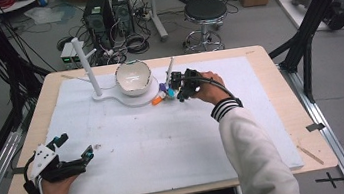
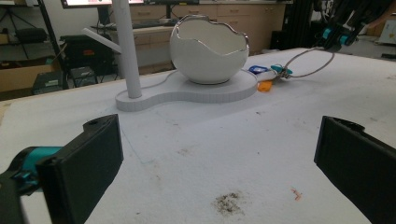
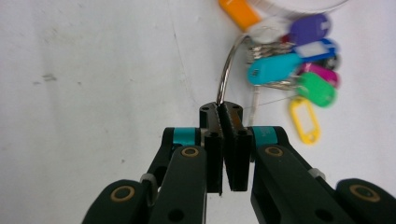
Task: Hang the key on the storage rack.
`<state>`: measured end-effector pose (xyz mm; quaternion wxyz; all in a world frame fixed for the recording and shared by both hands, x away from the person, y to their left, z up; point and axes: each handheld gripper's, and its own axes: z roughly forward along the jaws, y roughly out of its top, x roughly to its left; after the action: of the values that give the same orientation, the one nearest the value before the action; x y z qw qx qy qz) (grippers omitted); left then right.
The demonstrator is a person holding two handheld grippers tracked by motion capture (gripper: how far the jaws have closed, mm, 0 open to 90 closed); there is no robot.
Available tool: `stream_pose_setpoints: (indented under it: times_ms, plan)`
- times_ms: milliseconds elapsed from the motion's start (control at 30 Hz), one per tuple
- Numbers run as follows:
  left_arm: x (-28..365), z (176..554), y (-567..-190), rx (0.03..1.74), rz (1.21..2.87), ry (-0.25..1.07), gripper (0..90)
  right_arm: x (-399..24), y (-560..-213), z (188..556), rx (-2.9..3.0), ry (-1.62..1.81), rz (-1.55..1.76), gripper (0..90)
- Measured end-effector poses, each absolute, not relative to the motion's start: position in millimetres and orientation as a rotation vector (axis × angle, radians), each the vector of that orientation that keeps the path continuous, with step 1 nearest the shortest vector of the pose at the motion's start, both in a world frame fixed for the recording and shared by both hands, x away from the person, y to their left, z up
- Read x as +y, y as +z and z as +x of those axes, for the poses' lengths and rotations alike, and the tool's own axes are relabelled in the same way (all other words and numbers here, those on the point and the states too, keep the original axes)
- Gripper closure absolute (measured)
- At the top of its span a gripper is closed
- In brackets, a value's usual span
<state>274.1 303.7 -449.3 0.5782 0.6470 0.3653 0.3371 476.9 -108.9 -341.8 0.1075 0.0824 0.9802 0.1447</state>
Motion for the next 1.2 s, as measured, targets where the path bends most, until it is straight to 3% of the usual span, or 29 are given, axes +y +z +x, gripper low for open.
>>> stream_pose_setpoints:
  times_ms: [300,567,1200]
  plan:
    - [299,277,-443,0.825,1.542,0.746,1.7,-137,-305,462,2.86,0.761,0.229,88.9]
    - [288,291,-402,0.689,1.556,0.568,1.7,-156,-286,456,2.845,1.041,0.172,88.9]
    - [242,353,-308,0.413,1.773,0.397,1.7,-146,-275,433,2.908,1.158,0.061,88.8]
